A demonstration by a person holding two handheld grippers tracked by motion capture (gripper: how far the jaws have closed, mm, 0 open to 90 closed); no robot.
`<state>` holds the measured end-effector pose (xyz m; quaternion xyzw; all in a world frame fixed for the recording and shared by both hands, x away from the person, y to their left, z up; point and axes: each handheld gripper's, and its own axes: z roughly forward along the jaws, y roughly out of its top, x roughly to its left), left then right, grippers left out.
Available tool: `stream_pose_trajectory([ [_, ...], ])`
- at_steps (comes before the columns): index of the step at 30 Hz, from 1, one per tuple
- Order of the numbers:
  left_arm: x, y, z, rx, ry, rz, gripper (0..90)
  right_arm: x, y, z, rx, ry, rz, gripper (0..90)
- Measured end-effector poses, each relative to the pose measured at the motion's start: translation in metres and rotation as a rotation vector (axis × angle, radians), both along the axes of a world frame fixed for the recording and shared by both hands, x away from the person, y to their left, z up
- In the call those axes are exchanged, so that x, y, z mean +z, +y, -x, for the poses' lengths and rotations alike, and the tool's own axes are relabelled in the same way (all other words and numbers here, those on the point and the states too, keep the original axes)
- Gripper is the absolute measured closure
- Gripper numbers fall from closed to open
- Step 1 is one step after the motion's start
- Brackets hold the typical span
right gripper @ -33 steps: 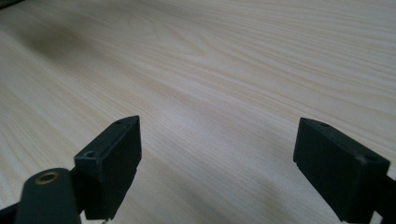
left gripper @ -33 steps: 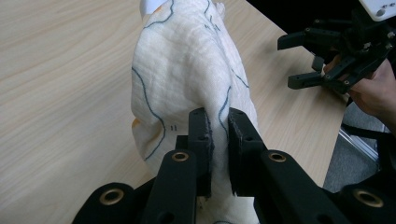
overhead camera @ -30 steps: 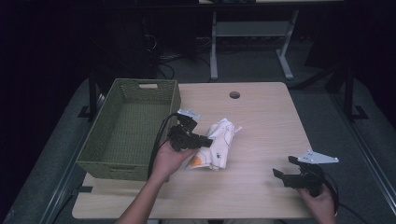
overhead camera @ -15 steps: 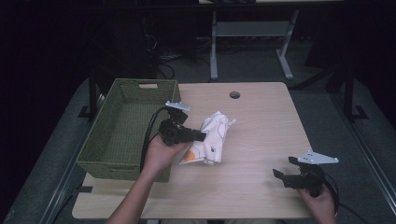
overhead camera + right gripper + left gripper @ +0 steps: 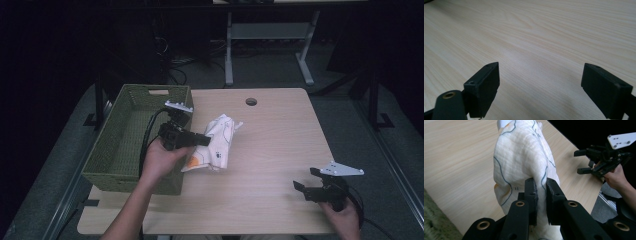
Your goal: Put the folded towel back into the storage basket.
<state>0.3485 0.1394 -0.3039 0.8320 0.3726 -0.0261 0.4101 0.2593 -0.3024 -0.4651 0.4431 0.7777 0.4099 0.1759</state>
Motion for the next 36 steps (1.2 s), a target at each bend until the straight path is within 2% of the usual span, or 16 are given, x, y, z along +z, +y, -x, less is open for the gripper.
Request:
stream_pose_trajectory([
  [7,0.008,0.014,0.0,0.012,0.001,0.01,81.9,0.0,0.001,0.0,-0.002,-0.001,0.002,14.8],
  [12,0.013,0.032,0.001,0.022,-0.004,0.029,82.0,0.0,0.002,0.001,0.003,0.003,0.005,14.8],
  [16,0.012,0.046,0.002,0.042,0.001,0.029,82.0,-0.001,0.003,0.0,0.01,0.002,0.013,14.8],
  [23,0.011,0.06,0.0,0.051,0.007,0.038,82.2,-0.001,0.004,-0.001,0.018,0.003,0.021,14.8],
  [36,0.017,0.088,-0.005,0.063,0.011,0.077,82.2,-0.001,0.0,0.001,-0.014,0.002,0.018,14.8],
])
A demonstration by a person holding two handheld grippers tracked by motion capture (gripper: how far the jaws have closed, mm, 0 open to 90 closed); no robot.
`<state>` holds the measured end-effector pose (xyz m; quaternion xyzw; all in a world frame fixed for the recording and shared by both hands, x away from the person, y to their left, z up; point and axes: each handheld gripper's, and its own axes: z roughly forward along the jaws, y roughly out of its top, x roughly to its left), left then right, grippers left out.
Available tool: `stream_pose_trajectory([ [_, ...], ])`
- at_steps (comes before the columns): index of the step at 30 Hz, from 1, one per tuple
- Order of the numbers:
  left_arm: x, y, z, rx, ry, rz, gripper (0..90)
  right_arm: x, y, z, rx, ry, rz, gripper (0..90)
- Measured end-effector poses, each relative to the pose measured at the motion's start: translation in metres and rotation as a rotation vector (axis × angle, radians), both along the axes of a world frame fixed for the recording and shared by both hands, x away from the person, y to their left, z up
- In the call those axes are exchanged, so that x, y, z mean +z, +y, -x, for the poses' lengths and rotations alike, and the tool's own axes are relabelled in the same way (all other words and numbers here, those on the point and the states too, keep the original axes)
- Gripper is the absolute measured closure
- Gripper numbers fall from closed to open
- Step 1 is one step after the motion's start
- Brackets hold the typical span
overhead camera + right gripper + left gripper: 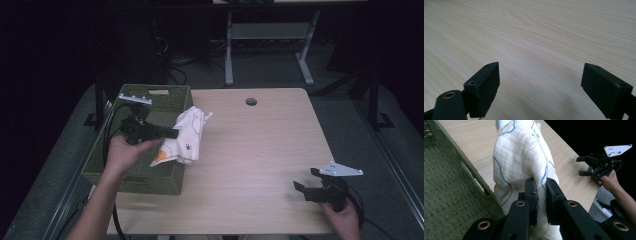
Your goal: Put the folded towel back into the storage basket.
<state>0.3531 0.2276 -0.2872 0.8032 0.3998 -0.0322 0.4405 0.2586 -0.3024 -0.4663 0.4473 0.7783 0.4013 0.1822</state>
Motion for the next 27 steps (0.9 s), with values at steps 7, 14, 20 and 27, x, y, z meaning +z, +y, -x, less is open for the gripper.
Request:
stream_pose_trajectory([
  [7,-0.004,0.018,-0.004,-0.001,0.013,0.032,82.1,-0.002,-0.003,-0.001,-0.028,0.005,-0.013,14.8],
  [14,-0.004,0.032,-0.008,0.001,0.018,0.028,82.2,-0.002,-0.005,-0.002,-0.046,0.014,-0.025,14.8],
  [20,-0.004,0.046,-0.008,0.007,0.015,0.031,82.1,-0.002,-0.005,-0.004,-0.046,0.009,-0.015,14.8],
  [27,-0.009,0.059,-0.01,0.025,0.023,0.031,82.1,-0.003,-0.004,-0.006,-0.047,0.021,-0.009,14.8],
])
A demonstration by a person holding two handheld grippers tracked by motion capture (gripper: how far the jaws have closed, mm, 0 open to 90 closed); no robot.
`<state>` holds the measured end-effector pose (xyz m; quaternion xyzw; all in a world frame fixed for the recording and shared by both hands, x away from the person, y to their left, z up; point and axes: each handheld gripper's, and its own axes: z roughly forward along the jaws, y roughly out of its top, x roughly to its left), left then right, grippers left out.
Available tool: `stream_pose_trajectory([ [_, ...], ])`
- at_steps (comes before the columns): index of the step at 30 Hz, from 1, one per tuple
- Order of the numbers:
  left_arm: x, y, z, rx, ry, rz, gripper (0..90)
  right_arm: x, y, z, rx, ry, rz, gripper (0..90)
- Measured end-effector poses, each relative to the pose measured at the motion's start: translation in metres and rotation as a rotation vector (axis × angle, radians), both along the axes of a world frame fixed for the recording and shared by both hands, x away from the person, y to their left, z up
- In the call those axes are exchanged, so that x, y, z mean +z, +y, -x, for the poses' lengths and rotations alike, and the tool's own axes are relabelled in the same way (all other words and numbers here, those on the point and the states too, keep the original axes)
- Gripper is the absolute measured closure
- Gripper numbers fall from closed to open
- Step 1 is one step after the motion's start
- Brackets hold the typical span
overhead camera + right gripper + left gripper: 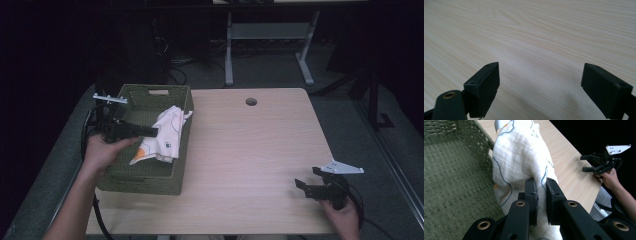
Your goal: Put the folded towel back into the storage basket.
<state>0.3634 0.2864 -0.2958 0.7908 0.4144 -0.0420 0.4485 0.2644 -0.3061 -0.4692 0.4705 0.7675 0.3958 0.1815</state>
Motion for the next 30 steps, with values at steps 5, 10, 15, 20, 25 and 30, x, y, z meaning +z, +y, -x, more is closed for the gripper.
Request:
stream_pose_trajectory([
  [5,-0.006,0.009,-0.004,0.016,0.021,0.007,82.2,-0.001,0.001,-0.001,0.012,-0.002,0.008,14.8],
  [10,-0.012,0.017,-0.007,0.03,0.03,-0.004,82.1,-0.001,0.002,-0.001,0.016,0.0,0.012,14.8],
  [15,-0.017,0.023,-0.011,0.044,0.039,-0.012,82.1,-0.001,0.002,-0.001,0.014,0.002,0.012,14.8],
  [20,-0.024,0.029,-0.014,0.052,0.049,-0.03,82.0,-0.002,0.002,-0.001,0.014,0.004,0.016,14.8],
  [25,-0.029,0.032,-0.019,0.056,0.056,-0.047,81.7,-0.002,0.002,-0.001,0.014,0.006,0.016,14.8],
  [30,-0.033,0.034,-0.023,0.06,0.06,-0.06,81.7,-0.002,0.002,-0.001,0.012,0.009,0.017,14.8],
])
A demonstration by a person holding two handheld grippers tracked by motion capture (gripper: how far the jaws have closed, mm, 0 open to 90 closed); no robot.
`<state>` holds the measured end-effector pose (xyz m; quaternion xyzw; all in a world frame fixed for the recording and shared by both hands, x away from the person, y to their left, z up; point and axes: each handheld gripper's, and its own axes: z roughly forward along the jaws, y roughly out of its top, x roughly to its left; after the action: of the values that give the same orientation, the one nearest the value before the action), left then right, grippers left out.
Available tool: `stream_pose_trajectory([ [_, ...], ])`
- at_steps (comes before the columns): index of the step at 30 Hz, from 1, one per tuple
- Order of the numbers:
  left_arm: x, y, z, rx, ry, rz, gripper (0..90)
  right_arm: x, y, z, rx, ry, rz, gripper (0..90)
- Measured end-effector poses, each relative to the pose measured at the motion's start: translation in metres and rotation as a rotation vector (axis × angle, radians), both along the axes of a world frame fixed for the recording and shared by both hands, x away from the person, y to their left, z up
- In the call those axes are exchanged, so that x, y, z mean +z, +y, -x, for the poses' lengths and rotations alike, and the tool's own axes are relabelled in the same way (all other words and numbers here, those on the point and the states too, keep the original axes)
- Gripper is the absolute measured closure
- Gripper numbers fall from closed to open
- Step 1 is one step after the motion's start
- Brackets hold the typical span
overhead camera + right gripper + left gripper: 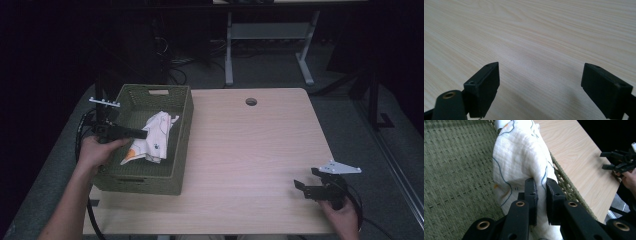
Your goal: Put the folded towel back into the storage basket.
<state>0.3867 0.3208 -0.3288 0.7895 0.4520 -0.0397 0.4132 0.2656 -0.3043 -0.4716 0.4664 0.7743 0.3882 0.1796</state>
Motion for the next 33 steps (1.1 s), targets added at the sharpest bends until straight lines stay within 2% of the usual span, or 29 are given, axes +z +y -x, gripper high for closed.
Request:
stream_pose_trajectory([
  [5,-0.007,0.001,-0.008,-0.009,0.007,-0.033,81.7,0.0,-0.001,0.0,-0.005,0.0,-0.005,14.8],
  [9,-0.015,0.0,-0.015,-0.018,0.031,-0.066,81.8,0.0,-0.001,0.0,-0.008,0.0,-0.004,14.8],
  [14,-0.022,-0.004,-0.022,-0.034,0.015,-0.123,80.9,-0.001,-0.003,-0.001,-0.009,0.004,-0.003,14.8],
  [15,-0.025,-0.004,-0.024,-0.02,0.014,-0.145,73.5,-0.001,-0.003,-0.001,-0.009,0.005,-0.005,14.8],
  [16,-0.026,-0.004,-0.026,-0.006,0.019,-0.151,73.5,-0.001,-0.003,-0.001,-0.009,0.005,-0.005,14.8],
  [18,-0.029,0.0,-0.03,0.021,0.033,-0.148,69.2,-0.001,-0.003,0.0,-0.013,0.009,-0.009,14.8],
  [20,-0.03,0.001,-0.031,0.037,0.037,-0.144,68.4,0.0,-0.004,0.001,-0.011,0.007,-0.007,14.8],
  [26,-0.026,0.001,-0.027,0.038,0.024,-0.15,66.8,0.0,-0.002,0.001,-0.005,-0.002,-0.004,14.8],
  [33,-0.022,-0.002,-0.018,0.043,0.005,-0.117,63.3,0.001,0.001,0.001,0.006,-0.005,0.003,14.8],
])
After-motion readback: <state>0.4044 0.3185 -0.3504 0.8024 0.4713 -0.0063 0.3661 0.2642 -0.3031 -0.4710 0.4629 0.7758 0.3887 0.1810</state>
